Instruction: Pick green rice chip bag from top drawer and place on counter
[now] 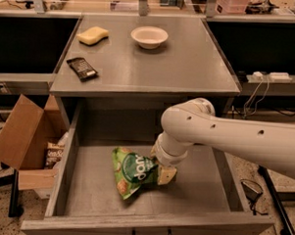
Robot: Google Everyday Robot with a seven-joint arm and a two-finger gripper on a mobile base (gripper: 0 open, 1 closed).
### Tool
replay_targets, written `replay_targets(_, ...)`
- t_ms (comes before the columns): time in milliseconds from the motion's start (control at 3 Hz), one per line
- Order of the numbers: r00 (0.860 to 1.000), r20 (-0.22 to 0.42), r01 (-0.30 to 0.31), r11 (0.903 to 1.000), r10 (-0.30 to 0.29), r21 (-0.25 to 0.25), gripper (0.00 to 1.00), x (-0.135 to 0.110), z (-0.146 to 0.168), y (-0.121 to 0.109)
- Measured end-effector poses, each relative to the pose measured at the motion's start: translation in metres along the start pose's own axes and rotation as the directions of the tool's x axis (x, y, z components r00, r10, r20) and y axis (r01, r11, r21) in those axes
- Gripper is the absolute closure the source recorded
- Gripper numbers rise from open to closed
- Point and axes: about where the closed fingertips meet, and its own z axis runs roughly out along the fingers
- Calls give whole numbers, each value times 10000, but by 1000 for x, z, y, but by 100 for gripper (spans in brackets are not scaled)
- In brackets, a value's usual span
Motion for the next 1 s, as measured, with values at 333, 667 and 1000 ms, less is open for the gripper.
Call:
replay_targets(333, 9989, -294, -338, 9921, 376, 1212, 96, 20, -46, -17)
replay_targets(667, 9961, -604, -452, 9618, 638, 2699, 100, 35, -114, -28)
replay_targets(1000, 9928, -940, -326, 9232, 741, 3830, 100, 43, -167, -35)
